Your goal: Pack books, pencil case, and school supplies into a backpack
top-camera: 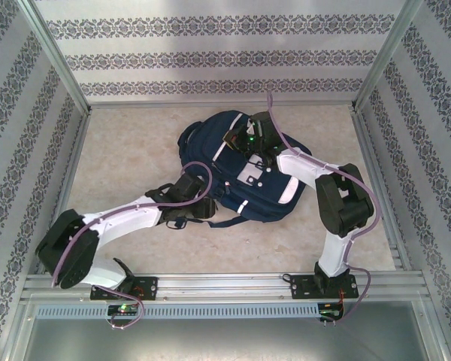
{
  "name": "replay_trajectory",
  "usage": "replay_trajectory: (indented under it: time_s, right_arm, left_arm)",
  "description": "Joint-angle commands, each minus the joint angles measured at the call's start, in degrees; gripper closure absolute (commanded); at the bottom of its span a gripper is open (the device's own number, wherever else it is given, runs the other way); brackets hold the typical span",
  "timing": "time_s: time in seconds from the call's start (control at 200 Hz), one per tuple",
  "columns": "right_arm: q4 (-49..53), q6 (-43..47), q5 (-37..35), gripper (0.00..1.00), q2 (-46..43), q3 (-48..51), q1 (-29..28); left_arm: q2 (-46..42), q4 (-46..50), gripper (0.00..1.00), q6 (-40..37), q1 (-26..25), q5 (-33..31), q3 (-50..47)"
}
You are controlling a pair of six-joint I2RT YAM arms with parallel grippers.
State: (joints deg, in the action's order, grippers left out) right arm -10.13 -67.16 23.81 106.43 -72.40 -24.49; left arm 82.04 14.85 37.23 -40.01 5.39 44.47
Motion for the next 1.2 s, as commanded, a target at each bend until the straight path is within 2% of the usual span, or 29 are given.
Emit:
replay_trajectory:
  time_s: [0.0,0.23,0.45,0.764,0.984,1.104,1.194]
  right_arm:
    - [-1.1,-2.3,-1.8,1.00,1.3,0.1,1.2]
    - [-4.9,-4.8,-0.7,1.00,1.9,2.1,1.8]
    - [-6.9,-6.0,-0.1,1.00,2.9,2.8,1.9]
    - [-10.6,-8.7,0.8,1.00,3.9,4.5,2.1]
    - [-12.2,-9.7,1.3,1.00,4.4,5.0,2.2]
    - [-13.3,-10.4,1.6,1.00,4.7,5.5,2.4]
    - [-13.9,-10.6,1.8,1.00,5.0,6.0,2.5]
  left_arm:
    - [3.1,-9.0,0.35,-1.7,-0.7,-2.4,-0.7]
    - [9.5,-20.6,0.36,-0.9,-0.7,0.9,-2.6]
    - [12.5,-25.3,0.38,-0.1,-1.3,1.0,-4.1]
    - [16.9,-23.0,0.51,-2.6,-3.7,-3.4,-0.4]
    - [18.9,-21.8,0.52,-2.7,-3.9,-4.5,2.1]
    - [19.8,-22.4,0.60,-2.7,-4.4,-3.8,2.8]
    - [20.1,-22.9,0.70,-2.9,-4.5,-2.8,3.2]
